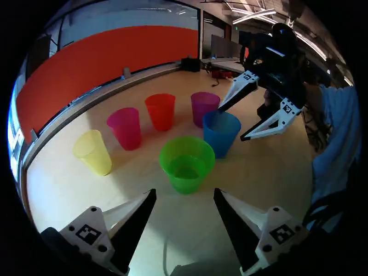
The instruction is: Pour water
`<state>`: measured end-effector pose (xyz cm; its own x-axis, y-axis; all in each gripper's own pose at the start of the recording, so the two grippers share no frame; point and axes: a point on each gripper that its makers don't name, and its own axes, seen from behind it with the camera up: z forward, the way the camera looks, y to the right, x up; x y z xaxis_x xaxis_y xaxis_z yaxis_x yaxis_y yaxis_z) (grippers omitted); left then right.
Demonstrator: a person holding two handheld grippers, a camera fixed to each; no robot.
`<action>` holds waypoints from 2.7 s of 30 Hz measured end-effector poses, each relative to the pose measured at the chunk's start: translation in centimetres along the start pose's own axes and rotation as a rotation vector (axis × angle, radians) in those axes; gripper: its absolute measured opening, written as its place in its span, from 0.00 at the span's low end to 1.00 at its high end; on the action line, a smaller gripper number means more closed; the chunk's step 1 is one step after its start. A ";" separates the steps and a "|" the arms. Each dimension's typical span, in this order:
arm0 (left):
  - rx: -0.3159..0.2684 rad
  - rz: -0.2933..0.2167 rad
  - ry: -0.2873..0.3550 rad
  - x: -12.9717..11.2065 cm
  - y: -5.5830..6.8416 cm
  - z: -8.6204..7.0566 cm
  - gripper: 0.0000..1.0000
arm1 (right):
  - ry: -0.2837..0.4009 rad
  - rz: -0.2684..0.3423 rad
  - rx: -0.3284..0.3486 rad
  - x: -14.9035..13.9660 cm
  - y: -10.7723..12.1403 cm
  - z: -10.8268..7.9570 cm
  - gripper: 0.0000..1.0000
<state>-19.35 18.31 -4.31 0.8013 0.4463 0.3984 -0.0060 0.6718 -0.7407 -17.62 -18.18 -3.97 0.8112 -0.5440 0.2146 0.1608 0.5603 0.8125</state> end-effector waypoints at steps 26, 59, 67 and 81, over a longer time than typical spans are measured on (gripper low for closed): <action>0.247 -0.114 0.208 0.9 -1.9 -7.0 0.93 | 0.127 0.182 -0.276 -1.6 2.4 -9.2 1.00; 0.688 -0.184 0.625 7.2 -7.9 -16.8 0.93 | 0.505 0.353 -0.886 3.9 12.3 -18.2 1.00; 0.734 -0.190 0.652 7.7 -8.7 -17.6 0.93 | 0.581 0.402 -0.992 4.2 12.7 -20.7 1.00; 0.803 -0.189 0.651 7.2 -10.0 -17.1 0.92 | 0.599 0.438 -1.061 3.1 12.9 -21.9 0.99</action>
<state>-3.26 4.70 -3.25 0.9960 0.0495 -0.0741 -0.0515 0.9983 -0.0255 -0.73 1.07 -4.73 0.9889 0.0182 -0.1473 -0.0401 0.9883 -0.1470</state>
